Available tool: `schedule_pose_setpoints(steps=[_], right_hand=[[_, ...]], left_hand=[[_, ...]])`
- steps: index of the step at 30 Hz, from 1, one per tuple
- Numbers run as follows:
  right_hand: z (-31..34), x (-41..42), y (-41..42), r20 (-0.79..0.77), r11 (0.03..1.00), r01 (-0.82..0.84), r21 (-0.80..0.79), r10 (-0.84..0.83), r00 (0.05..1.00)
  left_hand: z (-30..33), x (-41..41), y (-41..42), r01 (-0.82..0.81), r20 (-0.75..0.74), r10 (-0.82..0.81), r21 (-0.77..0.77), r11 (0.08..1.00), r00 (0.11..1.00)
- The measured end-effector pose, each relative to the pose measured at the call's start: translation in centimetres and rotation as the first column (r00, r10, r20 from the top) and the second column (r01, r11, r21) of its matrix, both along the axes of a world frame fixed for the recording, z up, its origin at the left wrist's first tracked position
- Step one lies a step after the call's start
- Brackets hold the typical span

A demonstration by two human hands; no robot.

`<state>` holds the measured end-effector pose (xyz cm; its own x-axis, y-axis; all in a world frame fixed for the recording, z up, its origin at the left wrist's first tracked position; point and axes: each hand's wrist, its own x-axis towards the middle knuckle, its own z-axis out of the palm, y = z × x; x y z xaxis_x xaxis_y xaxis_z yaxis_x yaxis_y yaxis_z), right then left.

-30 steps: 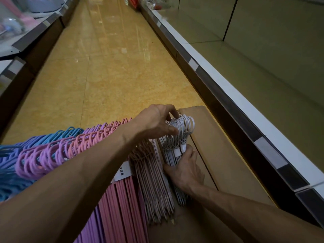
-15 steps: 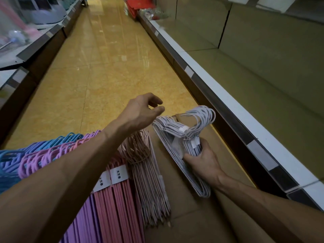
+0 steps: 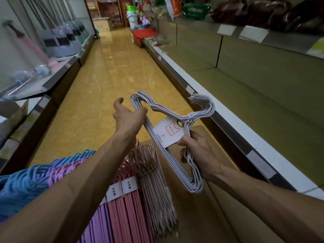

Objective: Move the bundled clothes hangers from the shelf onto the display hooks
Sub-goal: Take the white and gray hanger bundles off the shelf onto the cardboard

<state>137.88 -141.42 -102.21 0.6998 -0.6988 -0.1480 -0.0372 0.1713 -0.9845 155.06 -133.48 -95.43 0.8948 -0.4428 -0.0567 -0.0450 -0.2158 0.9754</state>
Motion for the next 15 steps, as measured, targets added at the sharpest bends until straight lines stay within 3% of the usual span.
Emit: schedule_pose_setpoints(steps=[4,15], right_hand=[[1.7,0.0,0.9,0.096,0.992,-0.118,0.044,0.113,0.989],[10.3,1.8,2.4,0.076,0.964,-0.216,-0.155,0.230,0.970]], left_hand=[[1.5,-0.9,1.1,0.049,-0.270,-0.095,-0.172,0.984,0.958],[9.2,-1.2,2.8,-0.116,-0.194,0.052,-0.336,0.935,0.980]])
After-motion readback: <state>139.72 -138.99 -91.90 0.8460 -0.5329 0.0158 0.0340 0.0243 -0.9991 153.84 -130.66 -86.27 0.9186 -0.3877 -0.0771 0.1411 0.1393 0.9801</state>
